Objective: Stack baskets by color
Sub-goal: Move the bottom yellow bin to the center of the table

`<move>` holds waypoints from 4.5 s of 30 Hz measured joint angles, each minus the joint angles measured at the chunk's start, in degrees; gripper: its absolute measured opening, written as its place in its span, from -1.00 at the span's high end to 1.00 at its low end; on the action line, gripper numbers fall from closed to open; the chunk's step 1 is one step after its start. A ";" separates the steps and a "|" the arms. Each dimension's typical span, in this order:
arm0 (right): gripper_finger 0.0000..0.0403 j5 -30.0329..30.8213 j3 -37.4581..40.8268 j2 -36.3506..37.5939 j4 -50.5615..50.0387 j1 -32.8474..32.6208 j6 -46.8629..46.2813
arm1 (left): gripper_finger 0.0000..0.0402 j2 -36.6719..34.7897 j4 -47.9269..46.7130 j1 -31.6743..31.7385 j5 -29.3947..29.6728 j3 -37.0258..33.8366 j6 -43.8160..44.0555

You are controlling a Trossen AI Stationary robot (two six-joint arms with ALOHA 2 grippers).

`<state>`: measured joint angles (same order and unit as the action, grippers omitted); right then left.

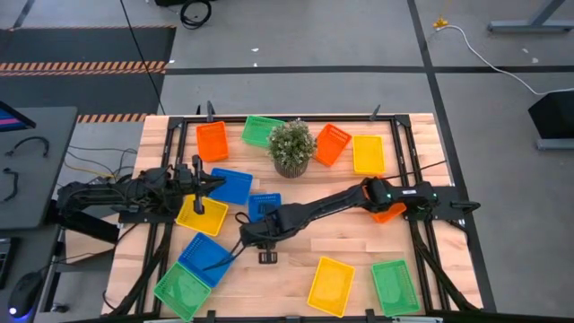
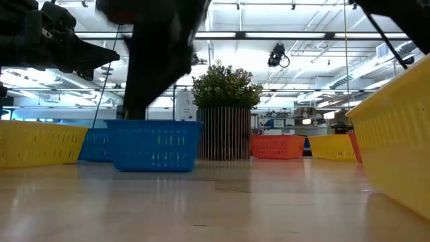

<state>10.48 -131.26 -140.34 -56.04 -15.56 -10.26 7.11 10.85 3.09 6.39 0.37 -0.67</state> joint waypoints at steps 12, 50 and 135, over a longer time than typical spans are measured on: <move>0.35 27.06 0.02 6.30 -32.44 -9.39 -16.84 | 0.82 0.00 0.00 0.00 0.00 0.01 0.01; -0.18 4.43 7.58 3.28 -8.91 -34.53 -47.16 | 0.80 0.00 -0.15 -0.01 0.01 0.00 0.00; 0.81 4.61 39.47 19.98 2.15 -5.61 -9.28 | 0.82 0.00 0.02 -0.01 -0.01 0.01 0.00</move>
<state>15.09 -91.79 -120.36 -53.89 -21.17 -19.54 7.11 10.87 3.08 6.38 0.37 -0.67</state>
